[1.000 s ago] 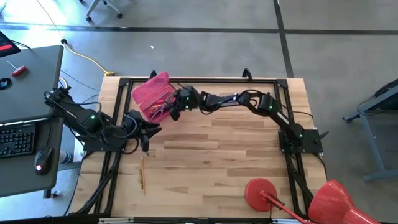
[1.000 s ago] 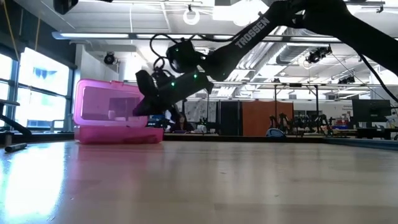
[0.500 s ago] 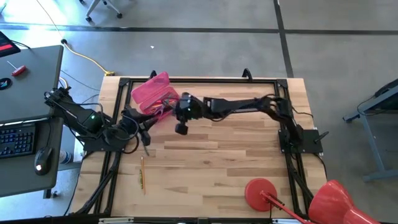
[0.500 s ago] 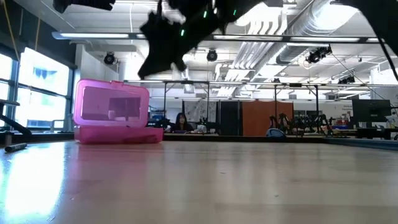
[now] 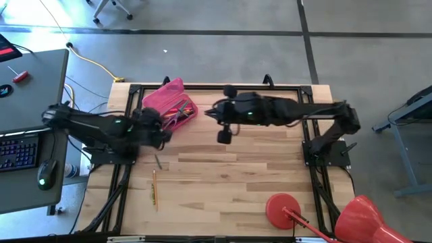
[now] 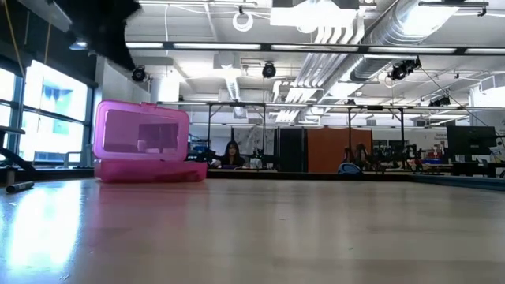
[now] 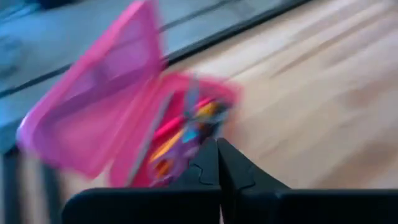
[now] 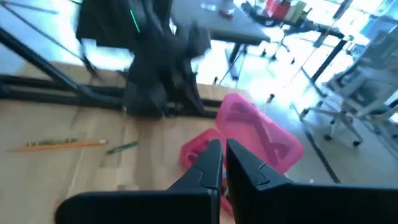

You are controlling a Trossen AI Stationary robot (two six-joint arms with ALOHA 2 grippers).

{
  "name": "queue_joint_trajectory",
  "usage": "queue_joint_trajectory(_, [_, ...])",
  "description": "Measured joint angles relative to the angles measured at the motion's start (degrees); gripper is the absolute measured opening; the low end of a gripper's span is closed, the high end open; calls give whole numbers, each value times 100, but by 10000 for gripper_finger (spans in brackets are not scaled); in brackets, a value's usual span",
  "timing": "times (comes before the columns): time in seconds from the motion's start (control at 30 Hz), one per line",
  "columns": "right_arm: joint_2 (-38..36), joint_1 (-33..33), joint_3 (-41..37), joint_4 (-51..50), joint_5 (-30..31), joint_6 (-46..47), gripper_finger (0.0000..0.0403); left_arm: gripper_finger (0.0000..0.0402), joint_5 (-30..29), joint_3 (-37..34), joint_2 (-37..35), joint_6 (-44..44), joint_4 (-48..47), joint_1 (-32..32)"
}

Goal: Pick & place school supplies into a supply box
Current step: Adjust the scissors

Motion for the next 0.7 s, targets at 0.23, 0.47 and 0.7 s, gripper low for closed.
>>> queue_joint_trajectory(0.23, [-336,162,-5,-396,445,19,0,10,1030,-613,1145,436,852,1581])
queue_joint_trajectory(0.47, [-330,189,-16,-1062,739,336,0,10,1522,-698,2194,925,1761,2488])
queue_joint_trajectory(0.7, [-307,189,-14,-1486,835,663,0,12,1710,-696,2775,1260,2105,2699])
